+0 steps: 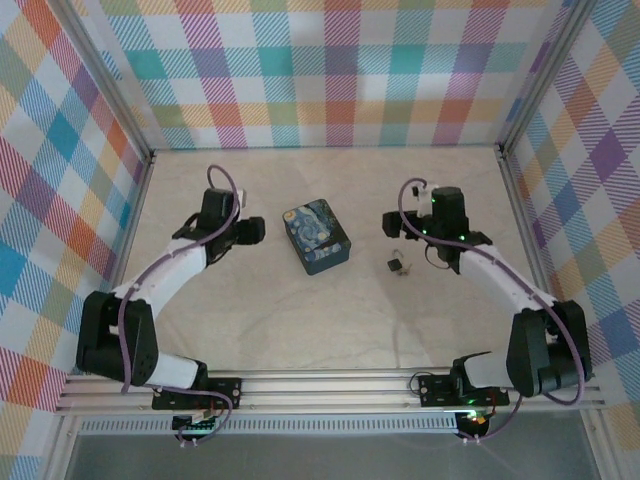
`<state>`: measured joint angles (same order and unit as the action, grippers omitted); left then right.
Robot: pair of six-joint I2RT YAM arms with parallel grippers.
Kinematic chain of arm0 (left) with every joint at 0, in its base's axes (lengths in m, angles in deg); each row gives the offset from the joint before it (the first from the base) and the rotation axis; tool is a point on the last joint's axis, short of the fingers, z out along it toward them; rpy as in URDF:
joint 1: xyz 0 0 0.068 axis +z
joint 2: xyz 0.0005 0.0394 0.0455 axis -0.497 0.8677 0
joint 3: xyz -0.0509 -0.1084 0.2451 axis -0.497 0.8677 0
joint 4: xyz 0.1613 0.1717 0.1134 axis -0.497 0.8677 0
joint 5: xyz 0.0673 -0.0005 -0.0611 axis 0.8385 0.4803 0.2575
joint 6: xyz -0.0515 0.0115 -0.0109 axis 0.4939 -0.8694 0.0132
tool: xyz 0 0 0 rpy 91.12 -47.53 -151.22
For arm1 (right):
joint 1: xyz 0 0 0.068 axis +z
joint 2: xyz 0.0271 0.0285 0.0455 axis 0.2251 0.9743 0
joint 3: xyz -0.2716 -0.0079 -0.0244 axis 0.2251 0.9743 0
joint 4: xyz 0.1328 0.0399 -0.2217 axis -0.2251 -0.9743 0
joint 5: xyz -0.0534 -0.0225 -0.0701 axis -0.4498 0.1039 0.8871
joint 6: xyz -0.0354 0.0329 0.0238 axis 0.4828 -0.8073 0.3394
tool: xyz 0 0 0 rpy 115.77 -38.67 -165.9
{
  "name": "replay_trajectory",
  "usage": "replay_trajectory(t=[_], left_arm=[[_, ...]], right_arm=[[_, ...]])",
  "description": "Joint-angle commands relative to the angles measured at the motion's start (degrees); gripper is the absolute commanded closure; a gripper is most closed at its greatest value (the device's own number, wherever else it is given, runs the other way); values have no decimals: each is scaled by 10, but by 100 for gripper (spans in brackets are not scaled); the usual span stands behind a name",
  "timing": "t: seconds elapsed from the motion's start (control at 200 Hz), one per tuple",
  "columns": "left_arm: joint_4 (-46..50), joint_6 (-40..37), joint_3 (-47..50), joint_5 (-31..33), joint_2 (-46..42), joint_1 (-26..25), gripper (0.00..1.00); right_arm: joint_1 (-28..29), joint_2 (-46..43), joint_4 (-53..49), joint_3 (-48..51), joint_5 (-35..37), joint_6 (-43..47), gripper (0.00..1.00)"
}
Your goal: Unlock a padlock with a key
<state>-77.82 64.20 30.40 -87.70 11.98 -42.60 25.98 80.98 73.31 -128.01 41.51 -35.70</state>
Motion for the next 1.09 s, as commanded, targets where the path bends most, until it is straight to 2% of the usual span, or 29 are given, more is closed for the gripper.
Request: replay_trajectory(t=[0.0, 0.08, 0.145, 0.255, 0.305, 0.36, 0.455, 0.605, 0.665, 0.685, 0.705, 0.72, 0.81, 1.09], left_arm=[[-191, -115, 70, 9, 9, 29, 28], [-288, -114, 116, -2, 40, 40, 30], [-284, -101, 116, -27, 56, 54, 34], [-362, -103, 166, -30, 53, 56, 34], [-440, -99, 206, -18, 64, 56, 33], [-456, -78, 220, -18, 59, 72, 33], [-526, -61, 248, -19, 81, 86, 30], [-557, -36, 262, -6, 95, 100, 23], [-556, -36, 262, -6, 96, 100, 21], [-555, -37, 261, -5, 96, 100, 17], [-555, -37, 261, -5, 96, 99, 3], [-555, -37, 262, -5, 95, 100, 0], [-556, -38, 262, 34, 95, 87, 0], [-552, -37, 259, 29, 96, 89, 0]], right_arm=[[-36, 3, 23, 21, 71, 19, 0], [-55, 1, 58, 51, 84, 12, 1], [-64, -5, 106, 88, 97, 15, 0], [-74, 1, 167, 137, 113, 17, 0], [-77, 11, 237, 172, 116, 25, 0], [-80, 23, 337, 213, 113, 32, 0], [-82, 31, 396, 229, 81, 69, 0], [-88, 103, 549, 265, 64, 84, 0], [-95, 131, 592, 270, 80, 69, 0], [-97, 129, 579, 266, 81, 66, 0], [-100, 121, 547, 258, 77, 63, 0], [-104, 119, 529, 251, 73, 58, 0], [-113, 121, 525, 246, 64, 51, 0], [-113, 122, 528, 246, 67, 51, 0]])
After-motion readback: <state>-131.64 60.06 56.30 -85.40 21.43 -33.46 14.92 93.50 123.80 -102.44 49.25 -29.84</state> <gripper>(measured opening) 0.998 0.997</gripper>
